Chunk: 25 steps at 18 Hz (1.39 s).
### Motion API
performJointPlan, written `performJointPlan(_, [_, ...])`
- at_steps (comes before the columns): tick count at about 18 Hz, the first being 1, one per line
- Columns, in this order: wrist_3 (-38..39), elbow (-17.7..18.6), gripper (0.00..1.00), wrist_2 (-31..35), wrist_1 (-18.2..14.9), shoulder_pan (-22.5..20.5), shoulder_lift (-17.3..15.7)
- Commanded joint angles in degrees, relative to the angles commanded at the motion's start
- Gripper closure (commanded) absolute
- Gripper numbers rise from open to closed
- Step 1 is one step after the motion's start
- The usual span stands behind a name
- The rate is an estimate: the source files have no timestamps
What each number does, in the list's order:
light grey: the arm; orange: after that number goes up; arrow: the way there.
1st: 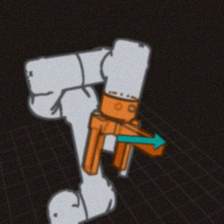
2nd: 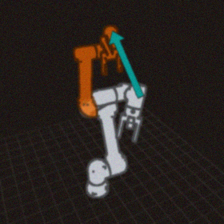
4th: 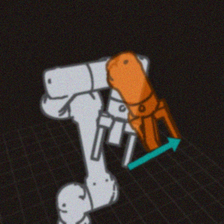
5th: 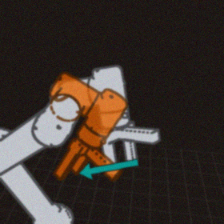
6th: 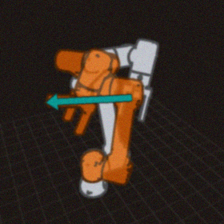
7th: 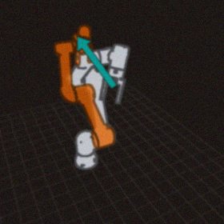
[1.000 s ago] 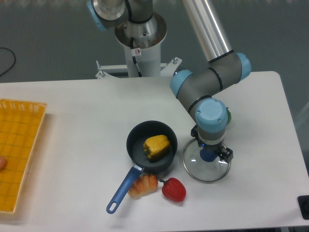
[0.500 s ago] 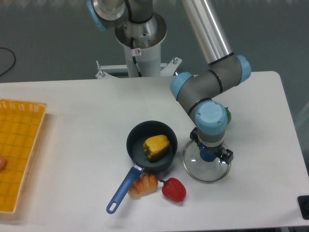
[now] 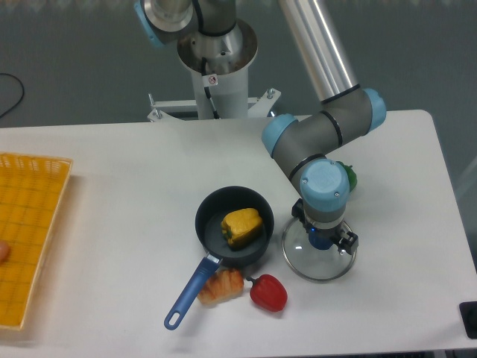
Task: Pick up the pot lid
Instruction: 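Hold the knob firmly in the closed gripper, then lift the glass lid by its knob and carry it toward the pan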
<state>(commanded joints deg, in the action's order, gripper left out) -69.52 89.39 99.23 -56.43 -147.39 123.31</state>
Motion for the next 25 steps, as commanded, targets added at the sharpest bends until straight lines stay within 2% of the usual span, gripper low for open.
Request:
performJointPlan(1, [-0.09, 0.0, 0.27, 0.09, -0.09, 0.0, 0.0])
performJointPlan(2, [-0.18, 0.0, 0.3, 0.17, -0.09, 0.0, -0.09])
performJointPlan(7, [-0.35, -0.18, 0.39, 0.0, -0.26, 0.0, -0.26])
performJointPlan(10, [-0.18, -0.18, 0.48, 0.0, -0.26, 0.0, -0.18])
performJointPlan(14, [-0.26, -0.18, 0.53, -0.09, -0.26, 0.0, -0.35])
performJointPlan(18, [-0.62, -1.14, 0.53, -0.7, -0.79, -0.44, -0.97])
performJointPlan(25, [-0.7, -3.43, 0.53, -6.85, -11.24, -1.23, -6.85])
